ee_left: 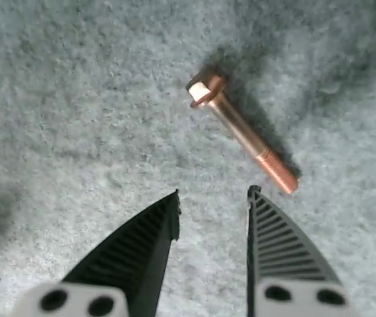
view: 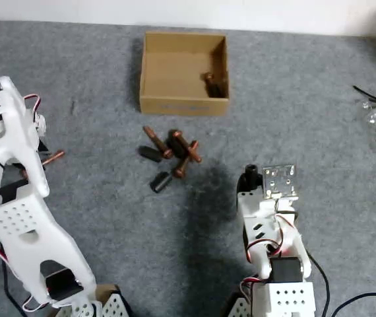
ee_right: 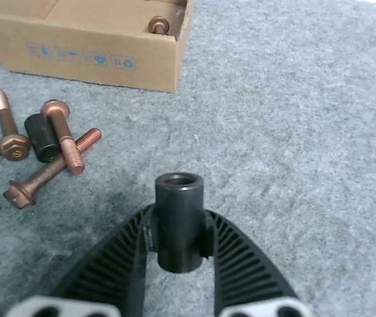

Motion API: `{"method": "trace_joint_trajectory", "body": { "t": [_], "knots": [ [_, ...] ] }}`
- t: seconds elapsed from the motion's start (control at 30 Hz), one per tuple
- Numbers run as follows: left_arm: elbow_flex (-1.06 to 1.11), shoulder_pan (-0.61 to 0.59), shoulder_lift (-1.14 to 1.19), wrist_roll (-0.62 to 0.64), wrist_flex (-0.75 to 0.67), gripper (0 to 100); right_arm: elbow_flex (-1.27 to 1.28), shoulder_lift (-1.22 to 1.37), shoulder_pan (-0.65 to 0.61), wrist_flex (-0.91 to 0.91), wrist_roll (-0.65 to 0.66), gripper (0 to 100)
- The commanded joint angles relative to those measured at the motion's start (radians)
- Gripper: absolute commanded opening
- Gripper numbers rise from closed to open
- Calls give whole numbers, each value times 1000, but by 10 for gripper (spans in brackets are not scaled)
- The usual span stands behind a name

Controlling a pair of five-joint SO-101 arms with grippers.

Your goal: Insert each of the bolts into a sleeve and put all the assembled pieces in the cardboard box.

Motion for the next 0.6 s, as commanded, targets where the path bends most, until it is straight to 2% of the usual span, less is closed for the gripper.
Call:
{"method": "trace_joint_trajectory", "body": {
  "t": [0.0,0.33,0.57],
  "knots": [
    [5,-41,-54,8,-35,165,82,-22,8,-33,12,5],
    [16,-64,127,12,-176,165,82,-22,-19,-33,52,5],
    [15,-64,188,58,-209,165,82,-22,-19,-33,52,5]
  ]
}}
